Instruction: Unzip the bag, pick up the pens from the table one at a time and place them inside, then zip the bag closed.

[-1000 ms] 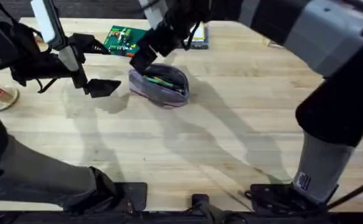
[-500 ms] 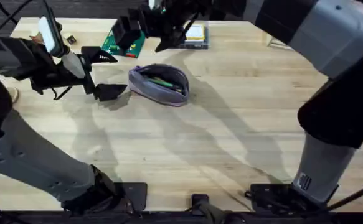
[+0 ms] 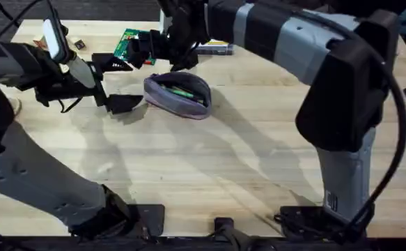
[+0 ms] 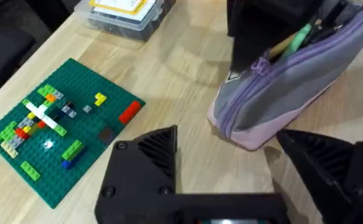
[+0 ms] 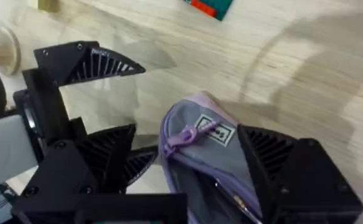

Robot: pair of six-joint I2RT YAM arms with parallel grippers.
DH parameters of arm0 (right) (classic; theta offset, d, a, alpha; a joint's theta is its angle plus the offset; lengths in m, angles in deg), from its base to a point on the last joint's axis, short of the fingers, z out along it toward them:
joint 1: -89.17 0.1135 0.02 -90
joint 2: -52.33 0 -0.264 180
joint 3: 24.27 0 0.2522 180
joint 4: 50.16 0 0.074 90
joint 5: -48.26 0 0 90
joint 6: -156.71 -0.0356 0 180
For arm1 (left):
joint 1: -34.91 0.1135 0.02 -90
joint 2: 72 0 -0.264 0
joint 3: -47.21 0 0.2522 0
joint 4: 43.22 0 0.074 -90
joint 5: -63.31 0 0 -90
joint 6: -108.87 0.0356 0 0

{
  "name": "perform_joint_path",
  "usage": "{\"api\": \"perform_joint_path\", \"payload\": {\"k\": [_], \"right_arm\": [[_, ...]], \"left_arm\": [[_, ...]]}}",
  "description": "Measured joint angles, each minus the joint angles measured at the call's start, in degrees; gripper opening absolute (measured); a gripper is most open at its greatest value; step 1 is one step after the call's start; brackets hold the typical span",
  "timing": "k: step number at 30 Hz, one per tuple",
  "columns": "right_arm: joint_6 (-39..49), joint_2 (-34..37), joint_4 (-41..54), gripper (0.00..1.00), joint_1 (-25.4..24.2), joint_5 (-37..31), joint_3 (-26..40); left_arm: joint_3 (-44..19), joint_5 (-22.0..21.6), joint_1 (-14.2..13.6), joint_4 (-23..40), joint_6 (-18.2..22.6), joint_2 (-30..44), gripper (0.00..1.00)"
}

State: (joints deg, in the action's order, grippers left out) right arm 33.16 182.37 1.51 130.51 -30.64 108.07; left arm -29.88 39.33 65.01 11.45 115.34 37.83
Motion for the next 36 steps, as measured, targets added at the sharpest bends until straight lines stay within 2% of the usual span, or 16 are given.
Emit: {"api": "perform_joint_path", "payload": {"k": [13,18,22,23,24,25,36], "right_arm": [[-5.5,2.8,-0.1,0.995,0.3,0.5,0.0],[-5.9,2.9,-0.2,0.902,0.3,1.9,0.0],[-6.5,2.9,-0.2,0.754,0.3,2.6,0.0],[-7.7,2.9,-0.1,0.592,0.3,3.1,0.0],[-7.9,2.9,-0.2,0.540,0.3,3.3,0.0],[-8.5,2.9,-0.3,0.398,0.3,4.1,0.0],[-8.8,2.9,-0.7,0.080,0.5,8.4,0.0]], "left_arm": [[0.0,0.2,0.0,0.0,0.0,0.0,0.993],[0.0,0.2,0.0,0.0,0.0,0.0,0.993],[0.0,0.2,0.0,0.0,0.0,0.0,0.992],[0.0,0.2,0.0,0.0,0.0,0.0,0.993],[0.0,0.2,0.0,0.0,0.0,0.0,0.993],[0.0,0.2,0.0,0.0,0.0,0.0,0.993],[0.0,0.2,0.0,0.0,0.0,0.0,0.993]]}}
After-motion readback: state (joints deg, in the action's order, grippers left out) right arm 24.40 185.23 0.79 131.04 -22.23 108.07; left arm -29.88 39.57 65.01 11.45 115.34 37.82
